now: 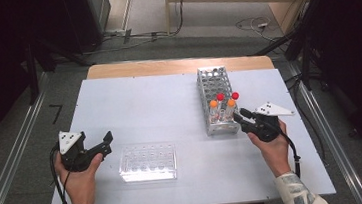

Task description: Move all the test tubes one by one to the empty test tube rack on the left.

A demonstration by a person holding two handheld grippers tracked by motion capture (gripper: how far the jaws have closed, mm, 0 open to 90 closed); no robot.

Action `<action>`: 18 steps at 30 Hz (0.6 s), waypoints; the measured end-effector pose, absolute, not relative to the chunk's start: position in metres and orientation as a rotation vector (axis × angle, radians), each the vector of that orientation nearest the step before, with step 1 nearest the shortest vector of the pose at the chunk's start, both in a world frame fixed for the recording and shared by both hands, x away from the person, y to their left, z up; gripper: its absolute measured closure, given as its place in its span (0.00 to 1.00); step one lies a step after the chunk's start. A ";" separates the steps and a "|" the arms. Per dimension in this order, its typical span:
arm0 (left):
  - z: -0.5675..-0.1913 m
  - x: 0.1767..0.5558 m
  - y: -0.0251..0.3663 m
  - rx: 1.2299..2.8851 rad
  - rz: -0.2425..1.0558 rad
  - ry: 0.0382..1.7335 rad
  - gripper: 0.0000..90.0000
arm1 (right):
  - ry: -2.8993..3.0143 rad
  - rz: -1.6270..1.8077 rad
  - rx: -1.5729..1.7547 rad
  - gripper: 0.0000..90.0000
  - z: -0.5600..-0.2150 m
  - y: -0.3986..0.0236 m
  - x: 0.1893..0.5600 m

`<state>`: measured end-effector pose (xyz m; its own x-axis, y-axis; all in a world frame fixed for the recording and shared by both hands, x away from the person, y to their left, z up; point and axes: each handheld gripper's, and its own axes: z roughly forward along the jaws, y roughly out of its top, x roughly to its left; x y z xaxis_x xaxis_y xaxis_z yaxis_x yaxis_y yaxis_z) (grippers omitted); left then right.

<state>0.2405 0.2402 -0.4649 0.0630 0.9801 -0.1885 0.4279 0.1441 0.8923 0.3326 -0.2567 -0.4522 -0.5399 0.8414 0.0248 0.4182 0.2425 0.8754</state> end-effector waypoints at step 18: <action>-0.465 0.240 0.240 1.429 0.763 1.507 0.10 | 2.063 1.232 1.141 0.81 -0.457 -0.252 0.337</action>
